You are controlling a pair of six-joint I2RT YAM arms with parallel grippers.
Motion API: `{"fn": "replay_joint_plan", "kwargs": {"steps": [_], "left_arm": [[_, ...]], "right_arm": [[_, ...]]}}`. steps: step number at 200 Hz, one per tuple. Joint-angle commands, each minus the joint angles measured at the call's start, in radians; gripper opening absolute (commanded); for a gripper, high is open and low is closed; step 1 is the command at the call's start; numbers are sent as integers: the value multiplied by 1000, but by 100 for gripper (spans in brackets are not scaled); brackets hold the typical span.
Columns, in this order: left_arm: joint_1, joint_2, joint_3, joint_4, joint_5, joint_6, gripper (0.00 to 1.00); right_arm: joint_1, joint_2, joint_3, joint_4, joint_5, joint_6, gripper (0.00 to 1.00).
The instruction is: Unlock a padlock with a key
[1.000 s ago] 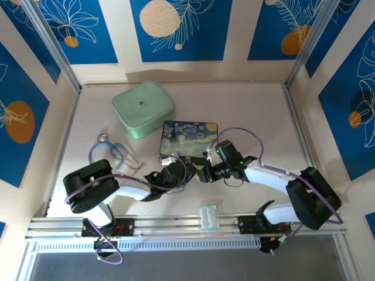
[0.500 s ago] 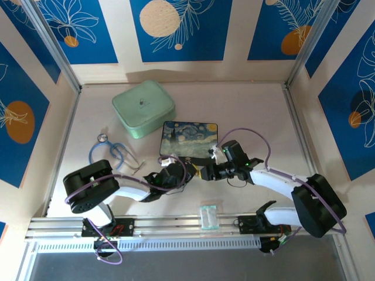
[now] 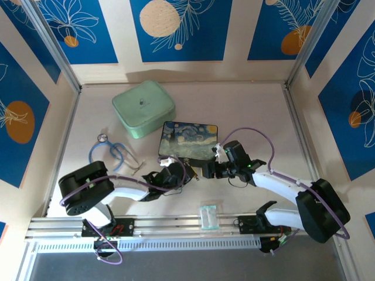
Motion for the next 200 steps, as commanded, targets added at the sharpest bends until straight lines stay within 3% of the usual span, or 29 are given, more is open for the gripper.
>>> {"fn": "replay_joint_plan", "kwargs": {"steps": [1, 52, 130, 200], "left_arm": [[17, -11, 15, -194, 35, 72, 7], [21, -50, 116, -518, -32, 265, 14], [14, -17, 251, -790, -121, 427, 20], [12, -1, 248, -807, -105, 439, 22]], "right_arm": [[11, 9, 23, -30, 96, 61, 55], [12, -2, -12, 20, 126, 142, 55], [46, -42, -65, 41, 174, 192, 55], [51, -35, -89, 65, 185, 207, 54]]}}
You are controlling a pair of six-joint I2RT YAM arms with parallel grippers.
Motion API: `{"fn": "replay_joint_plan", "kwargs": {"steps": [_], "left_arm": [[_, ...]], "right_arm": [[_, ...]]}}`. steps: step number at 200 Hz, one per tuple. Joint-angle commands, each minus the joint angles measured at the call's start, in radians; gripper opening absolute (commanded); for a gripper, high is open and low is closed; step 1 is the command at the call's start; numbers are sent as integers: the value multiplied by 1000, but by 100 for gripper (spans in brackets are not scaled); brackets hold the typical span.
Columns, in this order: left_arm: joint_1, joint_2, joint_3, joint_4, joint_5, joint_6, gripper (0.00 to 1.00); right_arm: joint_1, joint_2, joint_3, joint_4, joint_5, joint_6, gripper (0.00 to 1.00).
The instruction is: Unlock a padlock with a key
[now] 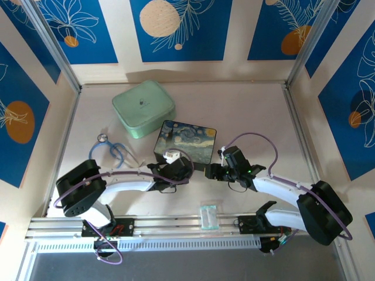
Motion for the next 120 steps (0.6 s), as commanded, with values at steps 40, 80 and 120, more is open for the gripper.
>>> {"fn": "replay_joint_plan", "kwargs": {"steps": [40, 80, 120], "left_arm": [[-1, 29, 35, -187, -54, 92, 14], [10, 39, 78, -318, -92, 166, 11], [38, 51, 110, -419, -119, 238, 10]], "right_arm": [[15, 23, -6, 32, 12, 25, 54], [21, 58, -5, 50, 13, 33, 54], [24, 64, -4, 54, 16, 36, 54]]}}
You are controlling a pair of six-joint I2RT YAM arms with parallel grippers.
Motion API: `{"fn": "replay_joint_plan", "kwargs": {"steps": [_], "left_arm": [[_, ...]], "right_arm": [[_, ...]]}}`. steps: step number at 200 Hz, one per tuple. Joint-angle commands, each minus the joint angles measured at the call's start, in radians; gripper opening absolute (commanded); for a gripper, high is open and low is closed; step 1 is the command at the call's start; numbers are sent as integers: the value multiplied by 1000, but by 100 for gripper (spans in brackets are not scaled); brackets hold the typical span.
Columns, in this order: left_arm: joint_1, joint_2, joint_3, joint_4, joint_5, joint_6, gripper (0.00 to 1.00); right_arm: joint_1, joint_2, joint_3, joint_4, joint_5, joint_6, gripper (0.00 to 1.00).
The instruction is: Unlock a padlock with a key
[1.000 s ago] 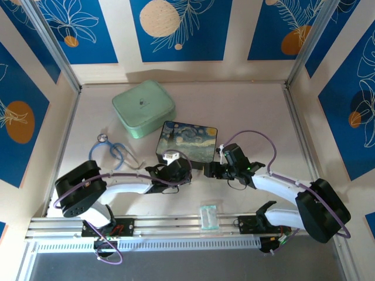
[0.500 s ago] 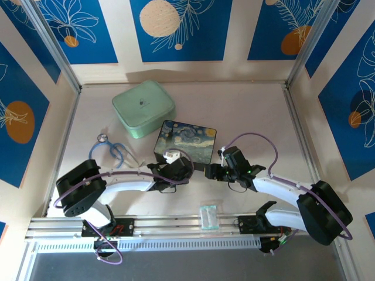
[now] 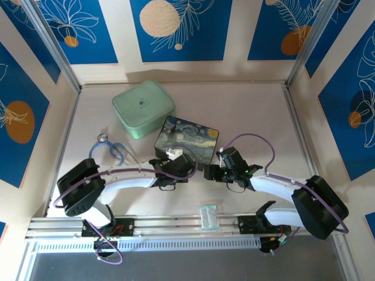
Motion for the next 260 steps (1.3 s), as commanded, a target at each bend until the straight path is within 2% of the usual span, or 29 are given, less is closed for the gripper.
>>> {"fn": "replay_joint_plan", "kwargs": {"steps": [1, 19, 63, 79, 89, 103, 118, 161, 217, 243, 260], "left_arm": [[31, 41, 8, -237, -80, 107, 10], [44, 55, 4, -226, -71, 118, 11], [45, 22, -71, -27, 14, 67, 13], [45, 13, -98, 37, 15, 49, 21], [44, 14, -110, 65, 15, 42, 22], [44, 15, -127, 104, 9, 24, 22], [40, 3, -147, 128, -17, -1, 30], [-13, -16, -159, 85, -128, -57, 39], [-87, 68, -50, -88, -318, -21, 36], [-87, 91, -39, -81, -361, 13, 27], [-88, 91, -41, -62, -370, 41, 25]], "right_arm": [[7, 3, -4, 17, 15, 13, 54], [7, 4, -3, 17, 15, 11, 54], [7, 8, 1, 34, 6, 22, 54], [8, 14, 8, 34, 1, 21, 54], [8, 18, 13, 31, 3, 17, 54], [8, 20, 15, 26, 3, 16, 54], [8, 22, 15, 25, 3, 17, 54], [10, 35, 12, 22, 9, 19, 54], [11, 52, 22, 18, 14, 13, 54], [16, 53, 23, 14, 22, 11, 54], [17, 53, 18, 11, 28, 11, 53]]}}
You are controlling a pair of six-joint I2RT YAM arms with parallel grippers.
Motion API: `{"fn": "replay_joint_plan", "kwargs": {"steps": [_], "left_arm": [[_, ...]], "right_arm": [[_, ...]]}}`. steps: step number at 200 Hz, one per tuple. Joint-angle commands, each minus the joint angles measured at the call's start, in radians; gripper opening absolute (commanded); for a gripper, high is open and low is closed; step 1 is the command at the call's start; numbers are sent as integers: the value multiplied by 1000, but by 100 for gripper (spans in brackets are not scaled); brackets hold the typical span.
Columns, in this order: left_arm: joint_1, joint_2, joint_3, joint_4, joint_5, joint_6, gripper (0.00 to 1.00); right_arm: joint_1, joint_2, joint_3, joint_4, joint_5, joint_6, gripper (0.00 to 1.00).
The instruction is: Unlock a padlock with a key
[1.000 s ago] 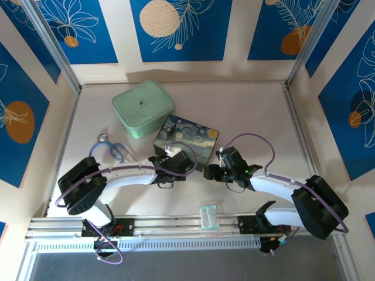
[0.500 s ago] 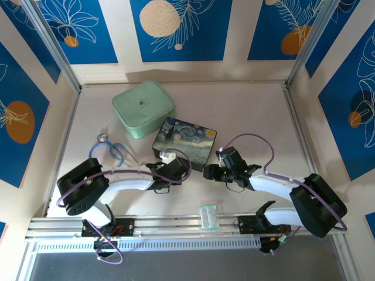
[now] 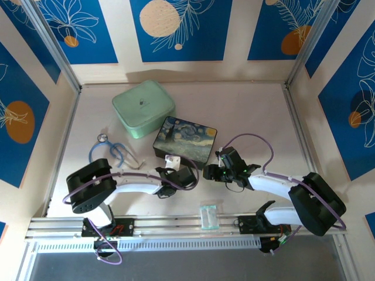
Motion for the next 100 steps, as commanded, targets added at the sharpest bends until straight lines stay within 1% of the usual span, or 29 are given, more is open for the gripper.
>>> {"fn": "replay_joint_plan", "kwargs": {"steps": [1, 41, 100], "left_arm": [[-3, 14, 23, -30, -85, 38, 25], [-17, 40, 53, -95, -137, 45, 24], [-77, 107, 138, -224, -238, 57, 24]], "right_arm": [[10, 18, 12, -14, 19, 1, 53], [11, 23, -1, 1, 21, 9, 53], [16, 47, 6, 16, 22, 11, 53]]}}
